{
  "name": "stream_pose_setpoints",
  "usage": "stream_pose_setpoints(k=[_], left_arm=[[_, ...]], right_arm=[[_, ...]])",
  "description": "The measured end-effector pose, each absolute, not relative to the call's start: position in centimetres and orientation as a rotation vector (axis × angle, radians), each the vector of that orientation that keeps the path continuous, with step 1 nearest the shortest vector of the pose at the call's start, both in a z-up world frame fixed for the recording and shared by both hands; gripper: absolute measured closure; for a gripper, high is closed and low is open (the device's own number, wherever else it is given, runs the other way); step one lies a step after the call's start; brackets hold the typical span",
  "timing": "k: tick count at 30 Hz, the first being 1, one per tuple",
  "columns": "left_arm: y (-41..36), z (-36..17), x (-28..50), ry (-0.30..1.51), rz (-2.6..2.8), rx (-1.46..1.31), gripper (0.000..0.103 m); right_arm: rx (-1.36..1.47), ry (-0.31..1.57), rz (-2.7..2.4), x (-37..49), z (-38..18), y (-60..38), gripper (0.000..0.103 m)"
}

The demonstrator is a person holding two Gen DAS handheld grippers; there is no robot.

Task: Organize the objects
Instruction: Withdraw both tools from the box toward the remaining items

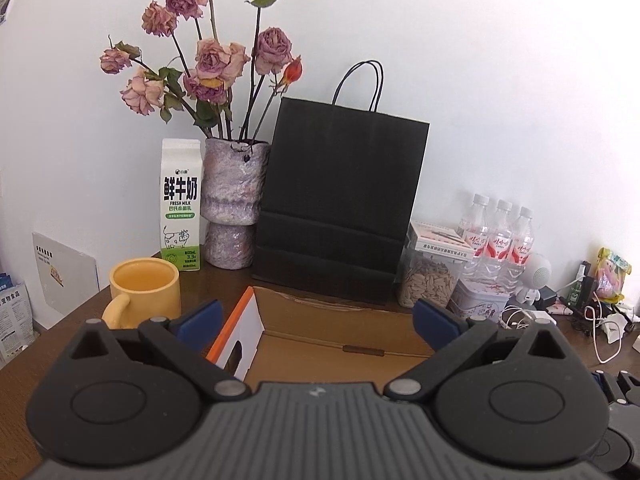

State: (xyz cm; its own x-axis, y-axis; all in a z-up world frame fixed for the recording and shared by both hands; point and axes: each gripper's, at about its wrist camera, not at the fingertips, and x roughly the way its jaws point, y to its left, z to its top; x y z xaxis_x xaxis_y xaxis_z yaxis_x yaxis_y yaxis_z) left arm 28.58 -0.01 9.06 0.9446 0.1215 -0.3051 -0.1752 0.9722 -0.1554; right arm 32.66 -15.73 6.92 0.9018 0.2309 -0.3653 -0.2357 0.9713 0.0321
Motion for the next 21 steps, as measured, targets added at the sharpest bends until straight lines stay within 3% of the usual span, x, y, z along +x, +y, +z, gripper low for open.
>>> stream_pose_setpoints(k=[21], left_arm=[[1.4,10.8,13.9,0.231,0.131,-0.169,0.000]], right_arm=[[-0.064,0.222,0.265,17.2,9.7,-19.8,0.000]])
